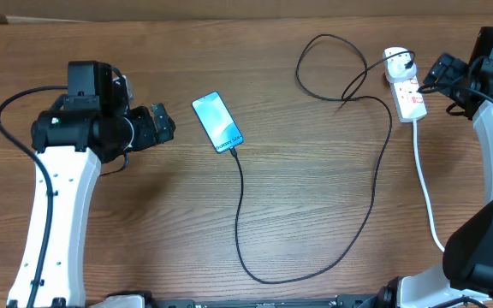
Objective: Plug charger to phone and switch on socket
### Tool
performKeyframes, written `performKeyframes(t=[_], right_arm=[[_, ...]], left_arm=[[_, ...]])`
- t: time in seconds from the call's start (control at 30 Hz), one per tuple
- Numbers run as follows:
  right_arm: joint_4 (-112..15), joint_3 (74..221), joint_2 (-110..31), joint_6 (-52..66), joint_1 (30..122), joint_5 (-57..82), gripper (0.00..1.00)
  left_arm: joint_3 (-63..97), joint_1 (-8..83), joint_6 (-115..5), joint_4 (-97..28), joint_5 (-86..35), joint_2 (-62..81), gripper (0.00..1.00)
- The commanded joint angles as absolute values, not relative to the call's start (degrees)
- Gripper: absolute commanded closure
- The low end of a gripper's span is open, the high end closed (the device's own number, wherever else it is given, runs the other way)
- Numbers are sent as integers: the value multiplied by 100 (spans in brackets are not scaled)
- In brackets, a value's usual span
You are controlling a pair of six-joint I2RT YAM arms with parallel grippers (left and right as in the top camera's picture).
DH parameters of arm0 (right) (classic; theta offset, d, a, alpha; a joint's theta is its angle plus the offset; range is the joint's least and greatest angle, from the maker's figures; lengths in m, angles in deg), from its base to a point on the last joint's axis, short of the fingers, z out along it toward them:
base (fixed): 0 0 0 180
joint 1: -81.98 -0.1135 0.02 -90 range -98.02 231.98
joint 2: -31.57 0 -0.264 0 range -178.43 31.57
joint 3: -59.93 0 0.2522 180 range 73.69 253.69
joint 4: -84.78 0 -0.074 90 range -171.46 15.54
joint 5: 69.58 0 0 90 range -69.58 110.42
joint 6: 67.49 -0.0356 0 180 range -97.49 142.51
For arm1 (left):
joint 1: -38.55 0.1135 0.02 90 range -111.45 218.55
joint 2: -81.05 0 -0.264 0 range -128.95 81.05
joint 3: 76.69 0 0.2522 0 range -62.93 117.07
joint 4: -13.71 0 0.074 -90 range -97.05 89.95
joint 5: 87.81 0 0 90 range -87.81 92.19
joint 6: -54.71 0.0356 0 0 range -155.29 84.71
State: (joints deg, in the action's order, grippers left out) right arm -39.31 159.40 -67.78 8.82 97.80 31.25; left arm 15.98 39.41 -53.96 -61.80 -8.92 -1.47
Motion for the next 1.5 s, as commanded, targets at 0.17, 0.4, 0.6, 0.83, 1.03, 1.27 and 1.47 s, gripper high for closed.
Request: performKeyframes(t=[0.17,0.4,0.6,0.83,1.03,1.27,1.47], right_arm=[[-4058,16028,-6765,889,9876,3201,0],[-4161,16028,-7038,886,10077,3192,0],[-4388,16028,-7097,886,10081,3066,0],[-4397,16028,-7100,889,10081,3068,0],[-4364,16028,-7100,889,10081,3068,0],[-4482,16028,-7100,886,10081,3066,0],[-4475,16028,-7100,889,10081,3066,0]], left_arm=[[1677,3915,-5521,-6427,443,1896,0],[1670,3917,-5517,-6486,579,2430,0],[1670,3917,-5497,-6583,579,2218,0],[1672,3917,-5497,-6545,576,1883,0],[1670,3915,-5497,-6797,493,2213,0],[643,3919,-5539,-6731,749,3592,0],[-185,3917,-5810,-5898,708,4161,0]])
